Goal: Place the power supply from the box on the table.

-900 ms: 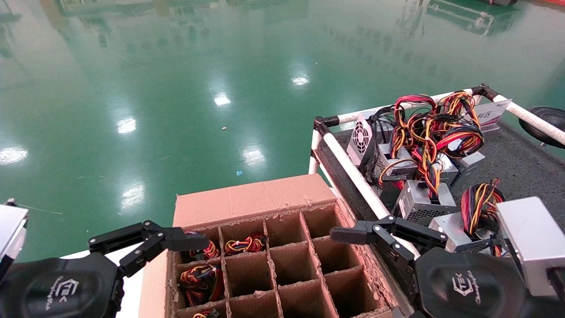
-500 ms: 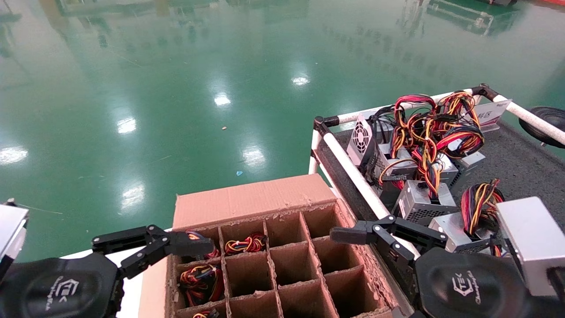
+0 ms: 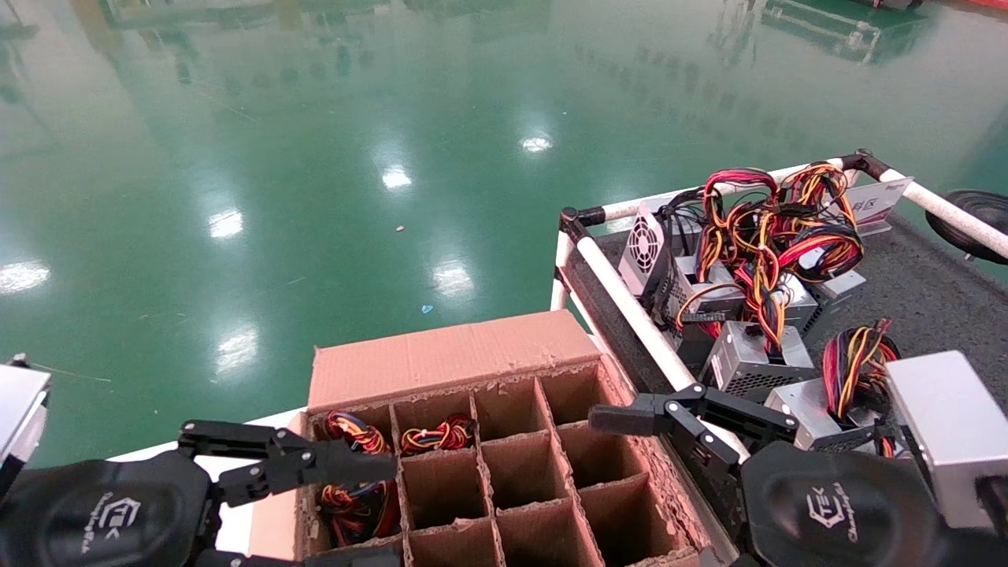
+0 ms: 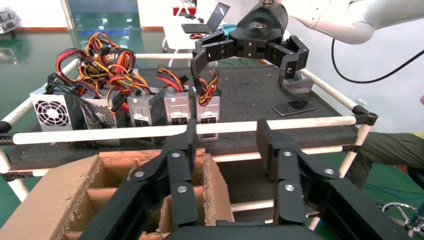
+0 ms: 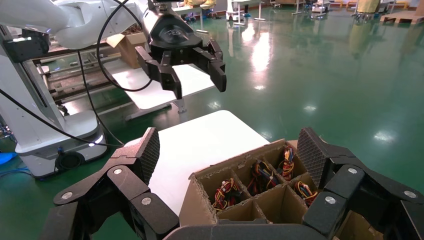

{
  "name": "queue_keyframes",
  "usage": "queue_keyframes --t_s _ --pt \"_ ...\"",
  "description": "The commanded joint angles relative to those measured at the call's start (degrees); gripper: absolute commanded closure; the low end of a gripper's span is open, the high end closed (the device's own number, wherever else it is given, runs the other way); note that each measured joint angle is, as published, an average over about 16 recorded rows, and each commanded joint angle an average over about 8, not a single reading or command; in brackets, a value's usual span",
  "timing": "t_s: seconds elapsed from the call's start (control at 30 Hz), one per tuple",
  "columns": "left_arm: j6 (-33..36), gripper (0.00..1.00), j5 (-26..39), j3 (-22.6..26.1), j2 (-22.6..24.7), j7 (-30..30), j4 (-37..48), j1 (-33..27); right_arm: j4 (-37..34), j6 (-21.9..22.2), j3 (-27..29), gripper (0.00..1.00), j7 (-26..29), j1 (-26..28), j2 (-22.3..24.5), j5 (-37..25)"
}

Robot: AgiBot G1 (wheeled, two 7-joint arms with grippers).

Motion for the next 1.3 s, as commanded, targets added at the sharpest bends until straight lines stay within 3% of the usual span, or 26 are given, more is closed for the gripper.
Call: queue_keyframes --t_s 0.03,0.63,0.67,0.7,0.9,0.93,1.3 --pt "0.00 1.00 0.00 0.00 0.00 0.00 0.00 0.00 0.00 0.00 0.00 0.00 0.00 0.00 0.00 0.00" --pt "0.00 1.00 0.00 0.00 0.00 0.00 0.00 0.00 0.00 0.00 0.00 0.00 0.00 0.00 0.00 0.00" --pt "0.00 0.95 0.00 0.00 0.00 0.00 0.00 0.00 0.00 0.00 0.00 0.00 0.00 0.00 0.00 0.00" --pt "0.00 0.84 0.00 0.00 0.00 0.00 0.00 0.00 0.00 0.00 0.00 0.00 0.00 0.00 0.00 0.00" --pt "0.00 0.10 0.00 0.00 0.00 0.00 0.00 0.00 0.02 0.03 -0.05 0.00 -0.04 -0.05 0.07 -0.19" --pt "0.00 0.02 0.00 0.00 0.00 0.00 0.00 0.00 0.02 0.09 -0.11 0.00 -0.07 -0.07 0.13 -0.42" --pt "0.01 0.00 -0.01 0.02 0.00 0.02 0.03 -0.02 0.31 2.21 -1.69 0.00 0.66 -0.62 1.80 -5.78"
